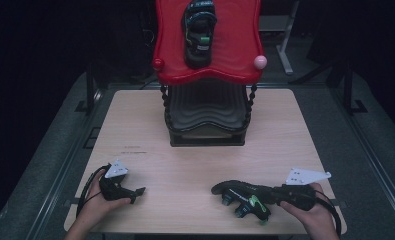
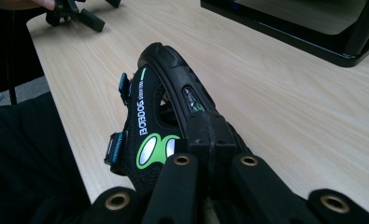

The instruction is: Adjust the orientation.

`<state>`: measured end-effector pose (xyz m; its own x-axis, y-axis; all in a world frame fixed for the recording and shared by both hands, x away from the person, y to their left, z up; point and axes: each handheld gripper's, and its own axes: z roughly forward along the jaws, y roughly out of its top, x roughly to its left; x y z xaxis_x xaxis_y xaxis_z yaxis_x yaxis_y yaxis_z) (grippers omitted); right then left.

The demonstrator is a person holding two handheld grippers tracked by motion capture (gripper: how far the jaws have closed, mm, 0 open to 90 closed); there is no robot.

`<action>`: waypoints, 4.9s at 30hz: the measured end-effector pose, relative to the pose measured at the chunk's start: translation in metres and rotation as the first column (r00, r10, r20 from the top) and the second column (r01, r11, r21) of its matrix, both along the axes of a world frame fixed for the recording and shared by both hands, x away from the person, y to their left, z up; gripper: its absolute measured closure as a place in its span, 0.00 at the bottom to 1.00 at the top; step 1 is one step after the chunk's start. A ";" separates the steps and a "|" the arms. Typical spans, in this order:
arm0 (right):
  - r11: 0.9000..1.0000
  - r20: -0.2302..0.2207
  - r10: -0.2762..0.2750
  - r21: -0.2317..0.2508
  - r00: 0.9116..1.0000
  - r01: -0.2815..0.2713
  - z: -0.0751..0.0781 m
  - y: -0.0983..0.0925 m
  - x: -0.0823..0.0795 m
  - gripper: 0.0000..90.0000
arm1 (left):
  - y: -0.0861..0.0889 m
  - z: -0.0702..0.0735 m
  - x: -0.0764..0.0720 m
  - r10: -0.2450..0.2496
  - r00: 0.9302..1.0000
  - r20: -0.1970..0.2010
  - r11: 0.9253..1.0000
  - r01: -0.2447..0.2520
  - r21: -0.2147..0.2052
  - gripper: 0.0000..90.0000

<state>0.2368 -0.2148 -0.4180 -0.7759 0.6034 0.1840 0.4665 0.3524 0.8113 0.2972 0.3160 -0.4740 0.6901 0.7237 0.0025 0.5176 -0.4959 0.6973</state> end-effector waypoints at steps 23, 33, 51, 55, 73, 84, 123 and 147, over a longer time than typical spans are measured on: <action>0.996 -0.002 -0.080 0.032 0.997 0.080 -0.003 -0.008 0.042 1.00 | 0.000 0.000 0.000 -0.001 1.000 -0.001 1.000 0.001 0.000 0.00; 0.994 -0.022 -0.102 0.026 0.995 0.102 -0.014 -0.012 0.067 1.00 | 0.000 0.000 0.000 -0.001 1.000 -0.002 1.000 0.001 0.001 0.00; 0.984 -0.058 -0.175 -0.051 0.983 0.173 -0.039 -0.044 0.080 1.00 | 0.000 0.000 0.000 0.000 1.000 0.000 1.000 0.000 0.000 0.00; 0.983 -0.079 -0.172 -0.076 0.982 0.166 -0.045 -0.054 0.069 1.00 | 0.000 0.000 0.000 0.000 1.000 0.001 1.000 0.000 -0.001 0.00; 0.996 -0.121 -0.063 -0.069 0.991 0.055 -0.049 -0.042 0.026 1.00 | 0.000 0.000 0.000 0.000 1.000 0.000 1.000 0.000 0.000 0.00; 0.993 -0.143 0.086 -0.063 0.986 -0.095 -0.048 -0.003 0.010 1.00 | 0.000 0.000 0.000 0.001 1.000 0.000 1.000 -0.001 0.000 0.00; 0.977 0.020 -0.046 0.211 0.999 0.041 -0.010 0.008 0.062 0.54 | 0.000 0.000 0.000 0.001 1.000 0.000 1.000 -0.001 -0.001 0.00; 0.974 -0.037 -0.019 0.225 0.999 0.027 -0.031 0.013 0.074 0.73 | 0.000 0.000 0.000 0.001 1.000 0.000 1.000 -0.001 -0.002 0.00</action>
